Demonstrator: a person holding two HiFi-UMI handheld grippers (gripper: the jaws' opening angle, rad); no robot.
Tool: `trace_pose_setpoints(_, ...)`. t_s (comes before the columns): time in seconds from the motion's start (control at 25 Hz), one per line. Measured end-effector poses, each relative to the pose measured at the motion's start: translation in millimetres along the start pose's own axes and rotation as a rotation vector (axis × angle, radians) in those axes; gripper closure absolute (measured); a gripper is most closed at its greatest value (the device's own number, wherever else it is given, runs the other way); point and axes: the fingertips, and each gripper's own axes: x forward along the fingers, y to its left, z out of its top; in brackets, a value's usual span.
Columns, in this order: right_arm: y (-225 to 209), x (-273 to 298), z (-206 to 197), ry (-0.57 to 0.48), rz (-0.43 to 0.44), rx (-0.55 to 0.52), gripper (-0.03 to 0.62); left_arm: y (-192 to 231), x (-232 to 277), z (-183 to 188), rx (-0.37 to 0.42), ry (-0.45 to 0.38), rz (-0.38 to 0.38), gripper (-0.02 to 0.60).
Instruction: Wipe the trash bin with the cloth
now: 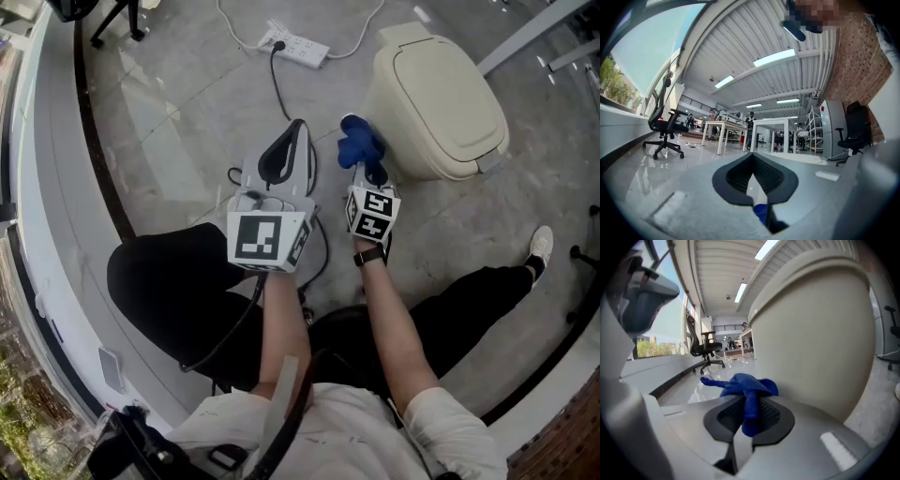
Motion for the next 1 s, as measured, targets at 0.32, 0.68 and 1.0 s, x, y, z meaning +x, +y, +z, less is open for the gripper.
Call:
trace_pose_setpoints(0.32, 16.8, -131.9, 174.6, -0.452, 0.058, -0.089, 0.556, -33.8, -11.5, 27.5, -0.02, -0.054, -0.044, 0.581)
trace_pose_setpoints(0.68, -14.5, -99.8, 144.2, -0.352, -0.006, -0.111, 0.556, -36.7, 0.4, 12.1, -0.01, -0.017, -0.052, 0.581)
trace_pose_setpoints(1.0, -52.2, 7.2, -41.8, 0.056, -0.089, 0.065, 0.556, -47.4, 18.9, -9.8, 0.006, -0.005, -0.116, 0.58)
